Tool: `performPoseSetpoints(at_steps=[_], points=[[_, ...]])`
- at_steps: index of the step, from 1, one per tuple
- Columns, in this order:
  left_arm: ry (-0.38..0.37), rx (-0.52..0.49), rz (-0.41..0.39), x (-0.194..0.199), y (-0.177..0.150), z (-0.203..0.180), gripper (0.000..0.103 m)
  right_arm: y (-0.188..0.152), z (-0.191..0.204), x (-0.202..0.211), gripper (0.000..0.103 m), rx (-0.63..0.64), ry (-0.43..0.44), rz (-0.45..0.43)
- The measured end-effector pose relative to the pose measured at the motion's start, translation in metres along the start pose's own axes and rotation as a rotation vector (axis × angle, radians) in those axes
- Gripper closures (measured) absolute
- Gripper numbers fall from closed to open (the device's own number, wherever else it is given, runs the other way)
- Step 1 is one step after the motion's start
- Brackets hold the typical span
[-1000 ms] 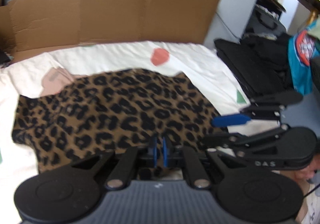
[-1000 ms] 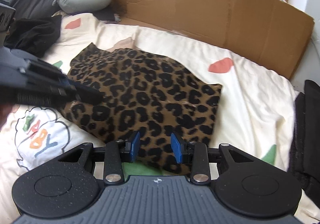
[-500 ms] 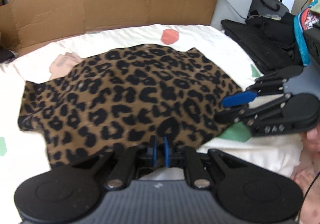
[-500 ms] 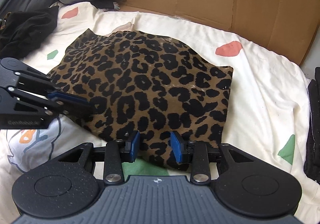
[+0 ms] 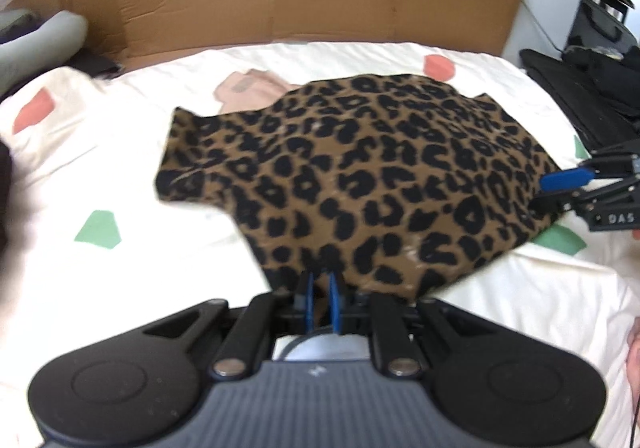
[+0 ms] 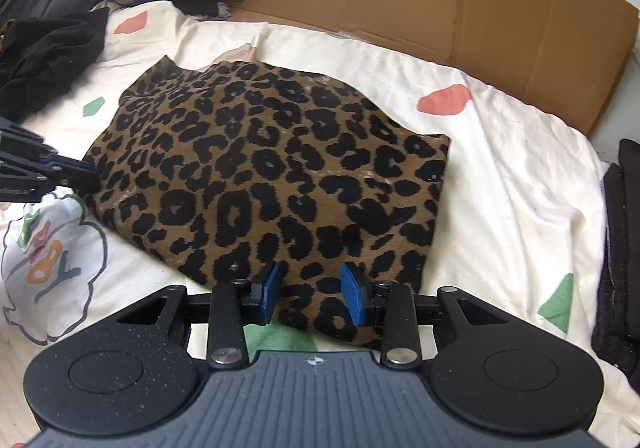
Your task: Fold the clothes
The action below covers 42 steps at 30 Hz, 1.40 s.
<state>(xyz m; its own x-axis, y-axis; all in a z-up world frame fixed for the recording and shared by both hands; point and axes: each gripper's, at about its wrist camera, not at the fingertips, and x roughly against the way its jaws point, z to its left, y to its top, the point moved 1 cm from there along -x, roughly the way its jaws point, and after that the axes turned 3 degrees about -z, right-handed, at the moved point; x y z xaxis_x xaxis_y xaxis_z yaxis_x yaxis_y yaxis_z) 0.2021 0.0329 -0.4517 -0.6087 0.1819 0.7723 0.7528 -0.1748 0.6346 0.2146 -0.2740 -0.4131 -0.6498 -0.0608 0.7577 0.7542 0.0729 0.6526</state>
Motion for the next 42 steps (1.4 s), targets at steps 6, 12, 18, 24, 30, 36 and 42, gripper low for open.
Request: performPoseSetpoints(at_steps=[6,12,18,24,30,36,42], points=[[0.035,0.068,-0.005,0.016,-0.002,0.015,0.087,0.002,-0.012,0.012,0.063,-0.042,-0.048,0.004],[0.021,0.132,-0.002,0.024,-0.004,0.019,0.078,0.001,-0.029,0.032,0.063,-0.190,-0.025,-0.003],[0.008,0.141,0.002,0.023,-0.004,0.016,0.068,-0.012,-0.037,0.038,0.062,-0.298,0.000,0.025],[-0.012,0.162,0.020,0.015,-0.005,0.016,0.067,-0.031,-0.053,0.026,0.062,-0.523,0.072,0.082],[-0.018,0.186,0.039,0.010,-0.008,0.019,0.067,-0.048,-0.075,0.011,0.062,-0.784,0.166,0.068],[-0.022,0.199,0.048,0.008,-0.010,0.021,0.067,-0.059,-0.092,0.005,0.074,-0.964,0.228,0.038],[-0.042,0.246,0.056,0.006,-0.012,0.026,0.066,-0.062,-0.098,0.007,0.085,-1.016,0.257,0.026]])
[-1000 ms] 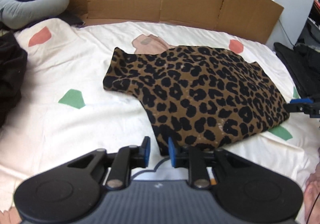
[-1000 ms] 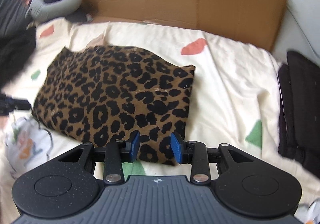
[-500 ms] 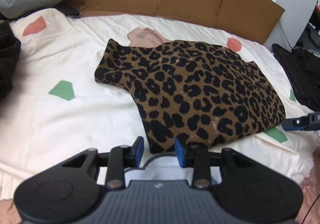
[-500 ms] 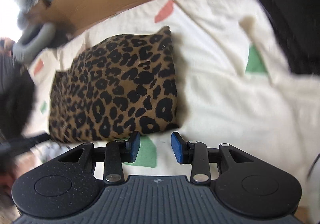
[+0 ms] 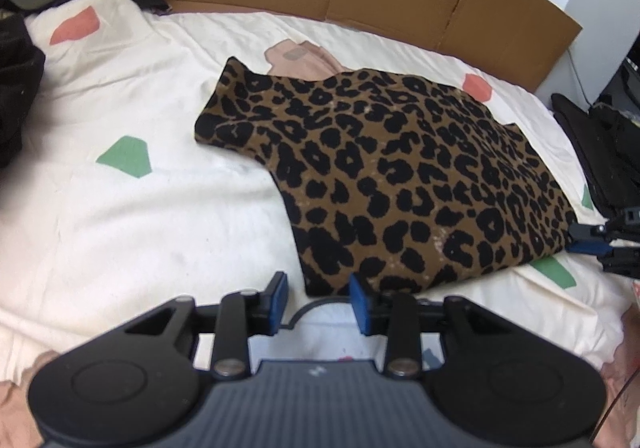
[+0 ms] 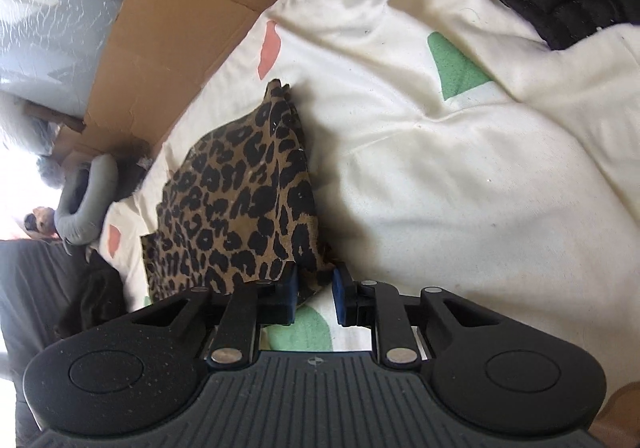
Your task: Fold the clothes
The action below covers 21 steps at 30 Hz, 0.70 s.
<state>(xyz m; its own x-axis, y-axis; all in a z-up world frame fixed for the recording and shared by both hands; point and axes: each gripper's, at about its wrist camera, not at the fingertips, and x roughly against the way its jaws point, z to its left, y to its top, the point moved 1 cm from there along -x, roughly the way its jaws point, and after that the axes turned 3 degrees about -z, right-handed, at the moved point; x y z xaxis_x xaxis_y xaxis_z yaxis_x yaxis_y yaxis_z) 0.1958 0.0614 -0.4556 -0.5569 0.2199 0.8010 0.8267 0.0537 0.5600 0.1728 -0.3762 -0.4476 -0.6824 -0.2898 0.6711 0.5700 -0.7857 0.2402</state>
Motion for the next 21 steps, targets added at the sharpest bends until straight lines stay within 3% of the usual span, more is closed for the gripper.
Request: performPoseSetpoints(at_steps=[3,7,10,12,14,18,20,21], points=[[-0.020,0.029,-0.004,-0.001,0.000,0.003,0.065,0.001,-0.005,-0.003,0.081,-0.044,0.011,0.007],[-0.050,0.075,-0.009,-0.005,-0.001,0.009,0.064,0.000,-0.013,-0.012,0.065,-0.114,0.053,0.009],[-0.072,0.111,-0.018,-0.008,-0.002,0.012,0.062,-0.001,-0.015,-0.021,0.065,-0.144,0.078,0.004],[-0.089,0.140,-0.027,-0.009,-0.002,0.013,0.062,0.001,-0.016,-0.024,0.066,-0.160,0.089,-0.003],[-0.112,0.180,-0.037,-0.010,-0.004,0.015,0.062,0.004,-0.016,-0.026,0.078,-0.162,0.088,-0.004],[-0.150,0.244,-0.047,-0.012,-0.007,0.018,0.063,0.006,-0.012,-0.021,0.087,-0.135,0.081,-0.012],[-0.147,0.262,-0.046,-0.013,-0.008,0.020,0.070,0.007,-0.010,-0.018,0.090,-0.125,0.085,-0.018],[-0.146,0.272,-0.041,-0.013,-0.008,0.021,0.079,0.008,-0.008,-0.016,0.091,-0.119,0.086,-0.021]])
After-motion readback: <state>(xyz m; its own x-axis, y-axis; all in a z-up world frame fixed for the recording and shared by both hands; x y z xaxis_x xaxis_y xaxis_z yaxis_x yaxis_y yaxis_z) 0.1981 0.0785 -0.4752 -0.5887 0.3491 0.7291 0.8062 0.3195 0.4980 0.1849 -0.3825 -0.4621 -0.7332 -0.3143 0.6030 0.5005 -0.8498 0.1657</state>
